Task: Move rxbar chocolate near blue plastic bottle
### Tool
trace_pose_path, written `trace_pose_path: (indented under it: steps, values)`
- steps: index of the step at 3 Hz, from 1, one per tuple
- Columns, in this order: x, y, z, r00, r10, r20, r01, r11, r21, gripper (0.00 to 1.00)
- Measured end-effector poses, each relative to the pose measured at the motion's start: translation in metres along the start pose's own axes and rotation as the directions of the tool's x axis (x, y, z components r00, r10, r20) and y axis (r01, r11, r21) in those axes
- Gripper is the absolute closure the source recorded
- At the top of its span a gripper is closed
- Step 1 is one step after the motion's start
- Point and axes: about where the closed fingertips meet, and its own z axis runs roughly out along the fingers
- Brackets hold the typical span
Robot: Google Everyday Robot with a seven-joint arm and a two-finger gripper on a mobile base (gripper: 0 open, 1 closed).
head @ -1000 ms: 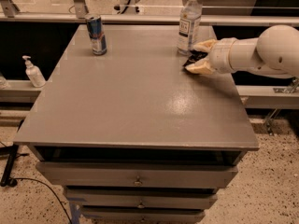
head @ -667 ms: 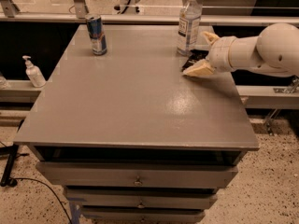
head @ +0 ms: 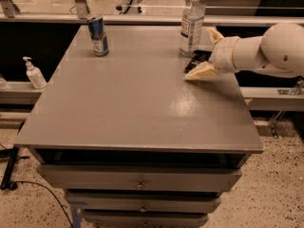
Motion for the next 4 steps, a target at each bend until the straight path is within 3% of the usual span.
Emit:
trace_pose_path:
  steps: [2,3,4]
  values:
    - [-0.0006,-0.0005,-0.0005,1.000,0.000,0.000,0.000,1.0000,0.000,0.00]
    - [-0.0011,-0.0010,-0.0009,1.000,0.000,0.000,0.000,1.0000,0.000,0.15]
    - [-0.0012,-0.0011,-0.0010,1.000,0.000,0.000,0.000,1.0000,0.000,0.15]
